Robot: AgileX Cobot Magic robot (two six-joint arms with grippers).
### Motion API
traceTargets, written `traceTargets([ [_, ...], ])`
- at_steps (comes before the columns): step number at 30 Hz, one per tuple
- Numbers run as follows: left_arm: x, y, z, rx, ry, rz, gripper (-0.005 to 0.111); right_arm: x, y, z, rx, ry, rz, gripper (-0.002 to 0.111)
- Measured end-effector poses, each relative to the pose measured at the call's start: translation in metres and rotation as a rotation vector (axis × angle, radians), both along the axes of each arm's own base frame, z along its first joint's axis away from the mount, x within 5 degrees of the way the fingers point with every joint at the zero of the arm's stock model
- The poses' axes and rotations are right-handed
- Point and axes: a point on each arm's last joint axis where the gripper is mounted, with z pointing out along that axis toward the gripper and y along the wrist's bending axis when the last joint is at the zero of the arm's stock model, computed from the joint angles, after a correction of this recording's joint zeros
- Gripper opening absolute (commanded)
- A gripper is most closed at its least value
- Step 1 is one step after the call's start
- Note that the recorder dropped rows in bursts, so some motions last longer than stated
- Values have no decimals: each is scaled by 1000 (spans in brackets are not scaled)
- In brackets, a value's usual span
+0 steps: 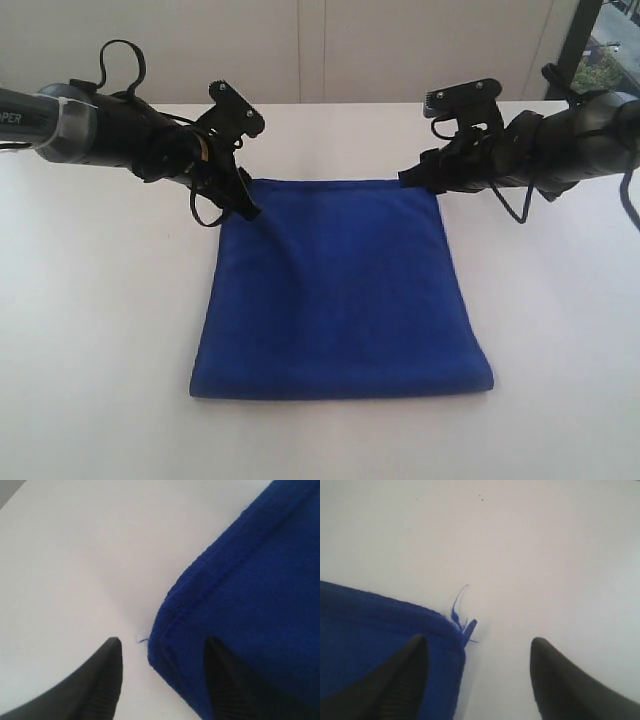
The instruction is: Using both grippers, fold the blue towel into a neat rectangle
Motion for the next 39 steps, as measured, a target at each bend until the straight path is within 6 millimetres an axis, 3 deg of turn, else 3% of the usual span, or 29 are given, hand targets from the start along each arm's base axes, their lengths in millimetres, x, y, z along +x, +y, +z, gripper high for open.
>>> traceTargets([
  [4, -1, 2, 4, 8, 4, 7, 55, 3, -1, 3, 3, -43, -23, 62],
  [9, -4, 9, 37, -9, -43, 23, 55, 0, -1, 24, 21, -69, -17, 60],
  [11, -5, 10, 38, 1, -31, 30, 49, -3, 0, 31, 31, -48, -1, 49],
  [15, -12, 17, 33, 20, 87, 121, 13, -14, 4, 41, 59, 46, 50, 7],
  [17, -15, 17, 35, -36, 138, 176, 0, -19, 6, 40, 68, 102, 73, 0],
  [25, -28, 12, 32, -198, 340, 308, 0, -27, 11, 21, 95, 267, 111, 0],
  [31, -33, 6, 29, -238, 424, 267, 0, -28, 12, 5, 93, 321, 114, 0],
  [39, -34, 2, -8, -191, 548, 258, 0, -28, 12, 0, 93, 341, 114, 0],
])
